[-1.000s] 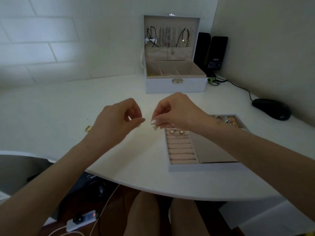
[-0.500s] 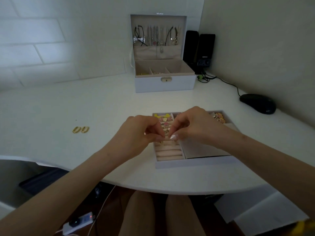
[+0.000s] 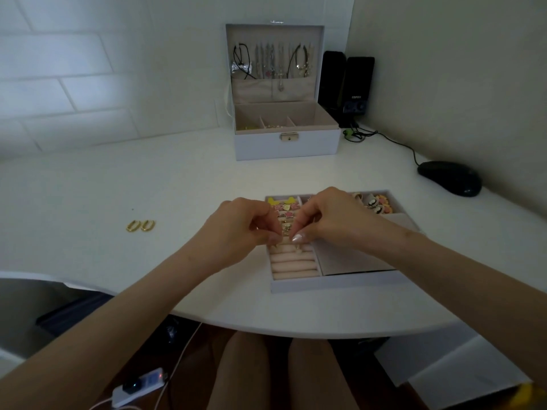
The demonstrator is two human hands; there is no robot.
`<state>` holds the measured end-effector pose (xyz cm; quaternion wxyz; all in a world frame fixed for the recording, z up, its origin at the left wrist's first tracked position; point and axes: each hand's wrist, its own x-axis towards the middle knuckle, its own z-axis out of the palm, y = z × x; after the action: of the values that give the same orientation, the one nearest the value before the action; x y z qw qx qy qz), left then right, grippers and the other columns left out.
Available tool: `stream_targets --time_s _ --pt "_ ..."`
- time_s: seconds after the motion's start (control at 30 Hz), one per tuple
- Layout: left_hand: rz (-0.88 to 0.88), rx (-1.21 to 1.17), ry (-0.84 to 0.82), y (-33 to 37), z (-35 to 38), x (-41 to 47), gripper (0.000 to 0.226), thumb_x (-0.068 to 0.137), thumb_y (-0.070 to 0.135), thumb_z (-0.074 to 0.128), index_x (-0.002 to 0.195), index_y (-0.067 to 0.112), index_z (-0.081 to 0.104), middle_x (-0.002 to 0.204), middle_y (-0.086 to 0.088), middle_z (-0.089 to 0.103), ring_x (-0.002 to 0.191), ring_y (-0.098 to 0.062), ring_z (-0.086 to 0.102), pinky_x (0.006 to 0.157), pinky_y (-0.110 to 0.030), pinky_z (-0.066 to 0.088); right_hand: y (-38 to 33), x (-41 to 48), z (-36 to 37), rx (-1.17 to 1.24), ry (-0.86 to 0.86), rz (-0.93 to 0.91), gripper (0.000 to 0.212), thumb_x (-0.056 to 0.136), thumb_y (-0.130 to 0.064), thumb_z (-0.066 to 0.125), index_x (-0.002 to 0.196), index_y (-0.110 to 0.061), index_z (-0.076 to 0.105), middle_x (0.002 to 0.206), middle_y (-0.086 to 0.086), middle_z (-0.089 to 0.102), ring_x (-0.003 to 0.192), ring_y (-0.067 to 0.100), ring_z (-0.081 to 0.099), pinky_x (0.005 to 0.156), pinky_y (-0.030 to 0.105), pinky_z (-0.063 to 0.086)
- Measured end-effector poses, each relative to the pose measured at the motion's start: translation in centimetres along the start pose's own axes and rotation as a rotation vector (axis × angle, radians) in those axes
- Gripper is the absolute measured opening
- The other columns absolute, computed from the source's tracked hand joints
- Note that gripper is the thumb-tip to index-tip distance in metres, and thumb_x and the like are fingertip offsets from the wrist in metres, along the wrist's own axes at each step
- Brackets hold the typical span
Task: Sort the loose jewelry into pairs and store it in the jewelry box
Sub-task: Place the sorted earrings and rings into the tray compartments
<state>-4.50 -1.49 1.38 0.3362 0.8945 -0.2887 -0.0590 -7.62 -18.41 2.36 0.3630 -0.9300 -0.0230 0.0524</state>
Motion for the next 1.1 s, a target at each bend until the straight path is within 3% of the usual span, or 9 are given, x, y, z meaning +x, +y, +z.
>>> stream_targets --time_s 0.07,0.17,0.3,0.4,0.7,1.1 --pt "0.01 -0.017 -0.031 0.0 0.0 0.1 0.007 0.076 0.016 0.073 0.074 0.02 0.068 0.073 0.006 0.067 0.07 -0.002 0.055 0.063 -0.01 0.039 -0.1 0.0 0.0 -0.017 -0.007 0.006 0.013 0.073 -0.013 0.078 0.069 -0.024 0.072 0.059 -0.013 0.06 0.052 -0.008 0.052 0.048 0.004 0.035" --pt "0.013 0.005 -0.042 0.0 0.2 0.3 0.005 0.076 0.017 0.073 0.076 0.019 0.069 0.073 0.006 0.067 0.068 -0.003 0.055 0.063 -0.011 0.038 -0.2 0.0 0.0 -0.039 -0.022 0.011 0.018 0.074 -0.015 0.077 0.065 -0.028 0.069 0.062 -0.012 0.061 0.06 -0.001 0.052 0.056 0.014 0.038" --pt "-0.004 0.079 0.0 -0.1 0.4 0.6 0.008 0.077 0.02 0.071 0.075 0.025 0.065 0.076 0.007 0.064 0.076 -0.013 0.054 0.073 -0.03 0.042 -0.1 0.2 0.2 -0.057 -0.012 0.009 0.014 0.073 -0.016 0.078 0.066 -0.027 0.071 0.061 -0.012 0.061 0.062 0.001 0.052 0.059 0.019 0.039" --pt "-0.004 0.116 0.01 -0.1 0.5 0.8 0.012 0.077 0.021 0.071 0.073 0.029 0.062 0.072 0.015 0.057 0.073 -0.01 0.049 0.07 -0.028 0.04 -0.2 0.3 0.2 -0.073 -0.003 0.003 0.016 0.073 -0.017 0.078 0.065 -0.027 0.069 0.06 -0.013 0.059 0.062 0.0 0.051 0.057 0.018 0.037" --pt "0.013 0.109 -0.065 0.0 0.2 1.0 0.016 0.079 0.019 0.07 0.072 0.03 0.061 0.067 0.018 0.055 0.066 0.0 0.048 0.063 -0.02 0.037 -0.1 0.3 0.3 -0.125 0.003 -0.01 0.016 0.074 -0.021 0.078 0.065 -0.028 0.066 0.062 -0.016 0.057 0.061 -0.002 0.05 0.055 0.017 0.035" --pt "0.031 0.166 -0.065 -0.1 0.5 1.2 0.014 0.081 0.021 0.068 0.075 0.03 0.059 0.074 0.017 0.056 0.07 -0.009 0.046 0.072 -0.027 0.04 0.0 0.4 0.4 -0.18 0.03 -0.014 0.007 0.074 -0.023 0.077 0.08 -0.02 0.074 0.062 -0.017 0.055 0.061 -0.002 0.048 0.054 0.017 0.035"
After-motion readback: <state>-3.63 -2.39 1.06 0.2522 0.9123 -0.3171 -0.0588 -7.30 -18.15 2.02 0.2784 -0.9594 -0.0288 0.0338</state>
